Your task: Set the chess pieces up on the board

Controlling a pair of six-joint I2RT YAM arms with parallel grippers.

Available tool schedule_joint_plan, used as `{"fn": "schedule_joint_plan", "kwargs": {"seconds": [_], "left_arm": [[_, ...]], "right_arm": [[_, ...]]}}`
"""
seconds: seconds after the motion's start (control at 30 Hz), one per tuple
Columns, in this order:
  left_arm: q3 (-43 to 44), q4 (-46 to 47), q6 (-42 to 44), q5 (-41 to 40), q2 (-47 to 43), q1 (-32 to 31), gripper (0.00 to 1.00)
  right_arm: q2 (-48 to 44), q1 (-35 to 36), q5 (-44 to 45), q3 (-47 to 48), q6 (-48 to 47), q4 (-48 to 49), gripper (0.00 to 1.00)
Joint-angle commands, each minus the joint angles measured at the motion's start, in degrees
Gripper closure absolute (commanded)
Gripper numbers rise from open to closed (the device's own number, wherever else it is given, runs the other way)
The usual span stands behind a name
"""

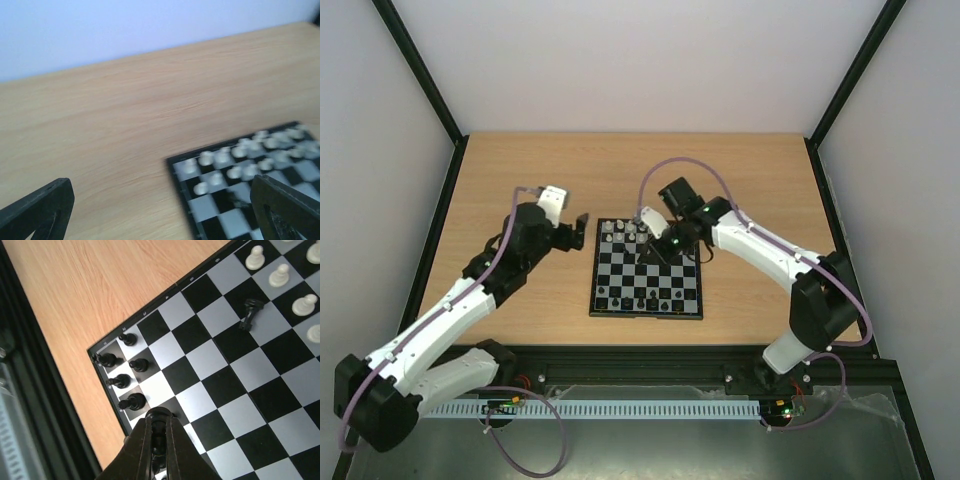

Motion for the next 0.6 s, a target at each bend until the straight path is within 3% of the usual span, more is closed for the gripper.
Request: {"fn": "schedule_joint_plan", "kwargs": {"seconds": [0.0, 0.23, 0.57], "left_arm": [[-4.3, 0.98, -5.67, -10.26, -3.46, 3.45, 0.01], [-4.04, -0.23, -6.12, -17.45, -5.1, 5.02, 0.01], [-4.44, -0.48, -6.23, -20.72, -7.09, 5.02, 0.01]], "right_arm": [[0.47, 5.71, 15.75, -0.23, -5.74, -1.23, 0.99], [6.57, 12.67, 23.28, 1.85, -6.76, -2.02, 0.98], [13.72, 16.22, 24.16, 4.13, -7.08, -0.75, 0.98]]}}
